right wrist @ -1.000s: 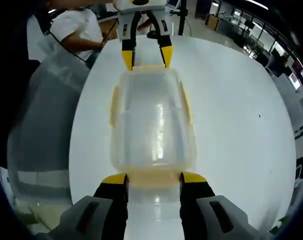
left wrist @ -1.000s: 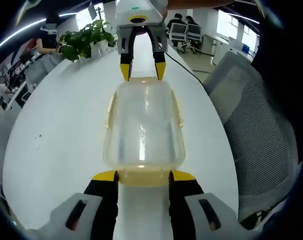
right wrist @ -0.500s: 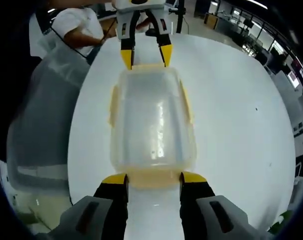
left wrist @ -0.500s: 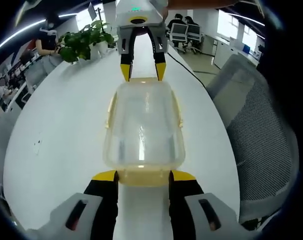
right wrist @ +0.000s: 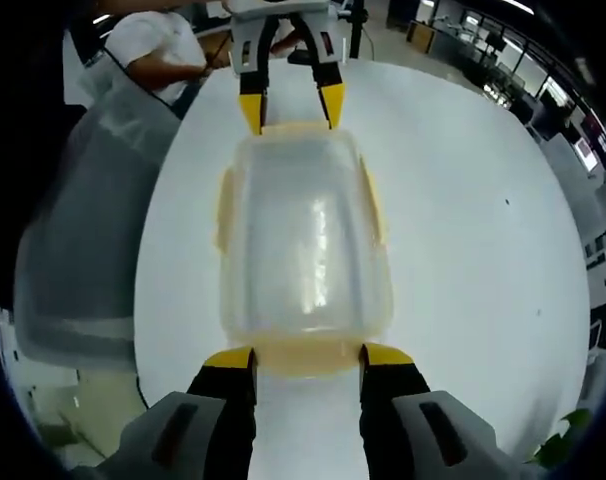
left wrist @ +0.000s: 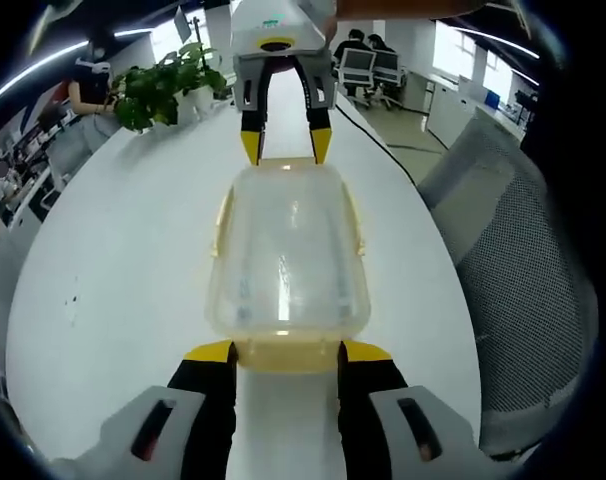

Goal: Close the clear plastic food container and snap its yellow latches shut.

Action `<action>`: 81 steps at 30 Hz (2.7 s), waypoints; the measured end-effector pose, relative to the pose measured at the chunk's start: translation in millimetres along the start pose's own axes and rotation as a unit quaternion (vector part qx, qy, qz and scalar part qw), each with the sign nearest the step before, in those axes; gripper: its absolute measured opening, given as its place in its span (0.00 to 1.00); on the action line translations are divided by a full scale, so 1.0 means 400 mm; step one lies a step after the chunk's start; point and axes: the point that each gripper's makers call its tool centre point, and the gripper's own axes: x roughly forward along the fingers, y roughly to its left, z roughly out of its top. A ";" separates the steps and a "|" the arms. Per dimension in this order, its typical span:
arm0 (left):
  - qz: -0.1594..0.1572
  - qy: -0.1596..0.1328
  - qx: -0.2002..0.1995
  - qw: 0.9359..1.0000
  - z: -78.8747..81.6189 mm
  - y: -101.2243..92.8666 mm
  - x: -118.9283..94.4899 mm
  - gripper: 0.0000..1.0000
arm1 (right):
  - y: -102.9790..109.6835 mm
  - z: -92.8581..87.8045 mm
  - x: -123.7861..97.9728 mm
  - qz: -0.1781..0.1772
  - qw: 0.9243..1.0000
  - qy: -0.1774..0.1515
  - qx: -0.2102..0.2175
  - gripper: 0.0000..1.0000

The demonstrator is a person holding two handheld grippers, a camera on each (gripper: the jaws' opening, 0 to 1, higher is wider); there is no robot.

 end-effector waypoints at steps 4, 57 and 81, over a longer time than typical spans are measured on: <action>-0.002 -0.004 -0.002 1.000 0.016 -0.007 0.013 0.38 | 0.004 -0.019 -0.005 0.000 1.000 0.005 -0.001 0.39; 0.009 -0.070 -0.274 0.959 0.028 -0.019 -0.020 0.42 | 0.003 -0.055 -0.080 -0.004 0.965 -0.102 0.240 0.41; 0.058 -0.141 -0.527 0.836 0.048 -0.007 0.022 0.43 | -0.005 -0.023 -0.032 -0.045 0.884 -0.173 0.431 0.39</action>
